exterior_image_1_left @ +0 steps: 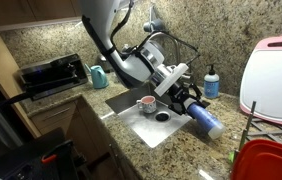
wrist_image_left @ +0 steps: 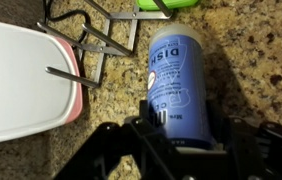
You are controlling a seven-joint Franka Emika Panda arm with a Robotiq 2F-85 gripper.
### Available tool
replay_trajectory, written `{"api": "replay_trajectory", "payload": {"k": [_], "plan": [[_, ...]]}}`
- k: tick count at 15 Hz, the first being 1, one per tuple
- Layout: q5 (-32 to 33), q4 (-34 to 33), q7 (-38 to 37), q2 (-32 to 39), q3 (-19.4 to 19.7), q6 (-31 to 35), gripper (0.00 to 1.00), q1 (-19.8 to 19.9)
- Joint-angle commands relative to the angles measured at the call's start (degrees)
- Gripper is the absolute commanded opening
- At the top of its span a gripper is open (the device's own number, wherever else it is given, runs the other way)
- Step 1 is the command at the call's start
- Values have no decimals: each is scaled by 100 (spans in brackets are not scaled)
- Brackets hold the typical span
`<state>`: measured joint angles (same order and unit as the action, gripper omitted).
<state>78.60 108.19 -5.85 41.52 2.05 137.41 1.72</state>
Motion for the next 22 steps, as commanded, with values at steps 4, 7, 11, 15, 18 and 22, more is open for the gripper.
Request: {"api": "replay_trajectory", "payload": {"k": [4,7,11,15,18,22], "plan": [[-5,-5,-74,-1,-21,-452,58,-65],[-3,-5,-106,-1,-24,-501,58,-85],[-2,-5,-106,-1,-24,-508,58,-86],[-2,-5,-107,-1,-24,-510,33,-86],[33,-28,-147,65,-52,-603,33,-190],[114,-5,-178,129,-141,-683,33,-385]]}}
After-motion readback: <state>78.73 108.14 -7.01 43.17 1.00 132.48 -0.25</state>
